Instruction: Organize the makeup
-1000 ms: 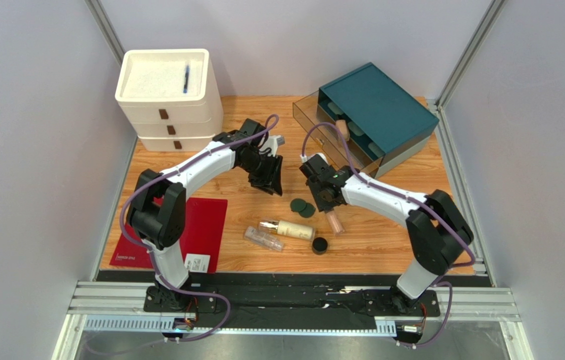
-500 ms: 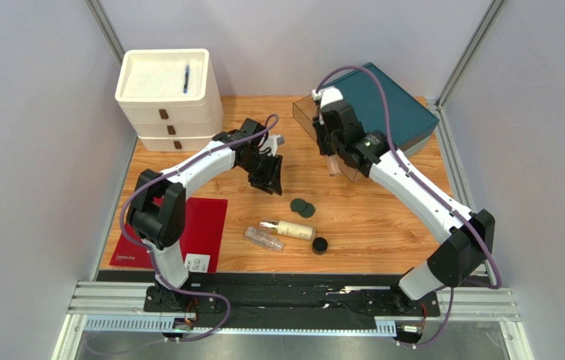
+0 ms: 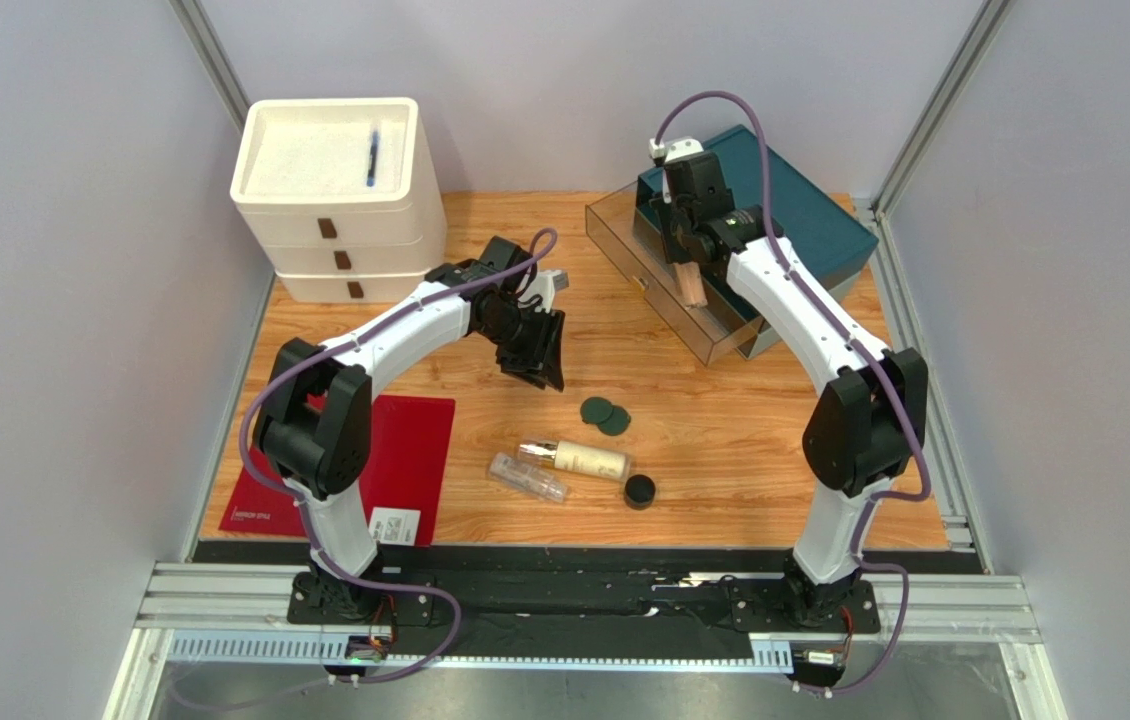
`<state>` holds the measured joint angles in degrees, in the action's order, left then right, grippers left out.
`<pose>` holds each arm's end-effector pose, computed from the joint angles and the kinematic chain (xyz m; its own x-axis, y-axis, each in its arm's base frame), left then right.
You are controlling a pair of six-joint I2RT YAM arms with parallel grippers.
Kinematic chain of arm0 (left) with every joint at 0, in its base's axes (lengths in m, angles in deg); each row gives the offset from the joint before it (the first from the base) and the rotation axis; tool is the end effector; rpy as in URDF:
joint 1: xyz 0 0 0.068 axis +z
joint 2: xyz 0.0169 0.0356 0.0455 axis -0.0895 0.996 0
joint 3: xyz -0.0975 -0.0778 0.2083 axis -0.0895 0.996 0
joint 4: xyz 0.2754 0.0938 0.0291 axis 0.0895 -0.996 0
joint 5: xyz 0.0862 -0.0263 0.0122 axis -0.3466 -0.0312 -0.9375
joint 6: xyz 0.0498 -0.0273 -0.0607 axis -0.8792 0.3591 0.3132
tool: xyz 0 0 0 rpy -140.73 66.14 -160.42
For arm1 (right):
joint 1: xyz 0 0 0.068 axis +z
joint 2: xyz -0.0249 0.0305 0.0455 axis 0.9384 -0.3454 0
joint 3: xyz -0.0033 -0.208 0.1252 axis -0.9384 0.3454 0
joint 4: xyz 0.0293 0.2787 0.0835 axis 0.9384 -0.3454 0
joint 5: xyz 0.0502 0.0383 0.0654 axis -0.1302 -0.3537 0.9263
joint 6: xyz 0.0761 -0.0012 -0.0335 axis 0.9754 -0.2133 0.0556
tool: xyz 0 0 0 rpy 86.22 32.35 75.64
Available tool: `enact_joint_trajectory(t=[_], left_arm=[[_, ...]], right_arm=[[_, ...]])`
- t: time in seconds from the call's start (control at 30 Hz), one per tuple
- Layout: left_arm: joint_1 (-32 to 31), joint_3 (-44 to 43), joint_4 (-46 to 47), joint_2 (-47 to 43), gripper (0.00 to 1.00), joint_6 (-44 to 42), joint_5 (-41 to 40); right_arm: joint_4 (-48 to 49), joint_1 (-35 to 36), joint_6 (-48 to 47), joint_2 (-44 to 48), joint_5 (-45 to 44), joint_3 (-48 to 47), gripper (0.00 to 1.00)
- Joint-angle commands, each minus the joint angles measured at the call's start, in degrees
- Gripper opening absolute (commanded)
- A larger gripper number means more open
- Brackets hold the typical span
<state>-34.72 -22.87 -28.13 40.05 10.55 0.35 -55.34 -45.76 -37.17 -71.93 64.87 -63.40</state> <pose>0.3411 -0.2304 0.1574 -0.9335 0.2286 -0.2763 0.3434 0.7916 -0.5054 0.4344 0.1709 0.2857 -0.6026 -0.2961 -0.7411 -0.2109 0.9547 -0.2100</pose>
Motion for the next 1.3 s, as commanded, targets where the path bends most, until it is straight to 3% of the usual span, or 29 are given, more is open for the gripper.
enact_joint_trajectory(t=[0.0, 0.3, 0.5, 0.57, 0.63, 0.93, 1.17, 1.27], left_arm=[[0.14, -2.35, 0.01, -1.2, 0.46, -1.17, -0.29], [0.32, -3.57, -0.43, -0.15, 0.46, -1.7, -0.55], [0.58, -5.95, -1.84, 0.73, 0.46, -2.49, -1.7], [0.58, -6.56, -2.01, 0.91, 0.46, -2.49, -1.7], [0.58, -7.09, -2.19, 1.09, 0.46, -2.58, -1.78], [1.19, -8.23, -3.42, 0.91, 0.46, -3.11, -3.54], [1.37, -10.34, -5.53, 0.65, 0.46, -4.95, -5.82], [1.37, -10.08, -6.58, 0.3, 0.46, -6.53, -6.96]], right_arm=[[0.93, 0.05, -2.11, -0.23, 1.26, -1.58, 0.0], [-0.82, 0.05, -0.62, -1.73, 0.65, 1.15, 0.06], [-2.5, -0.04, 1.06, -4.1, 0.38, 0.09, 0.18], [-2.94, 0.05, 0.97, -4.71, 1.17, -0.61, 0.31], [-3.2, -0.04, 1.15, -4.98, 1.35, -1.22, 0.38], [-2.67, -0.04, 3.17, -4.72, -1.54, -3.42, 0.43], [-2.77, -0.13, 3.61, -1.65, -8.92, -8.52, 0.46], [-1.88, -3.1, 5.44, -0.41, -10.69, -9.92, 0.46]])
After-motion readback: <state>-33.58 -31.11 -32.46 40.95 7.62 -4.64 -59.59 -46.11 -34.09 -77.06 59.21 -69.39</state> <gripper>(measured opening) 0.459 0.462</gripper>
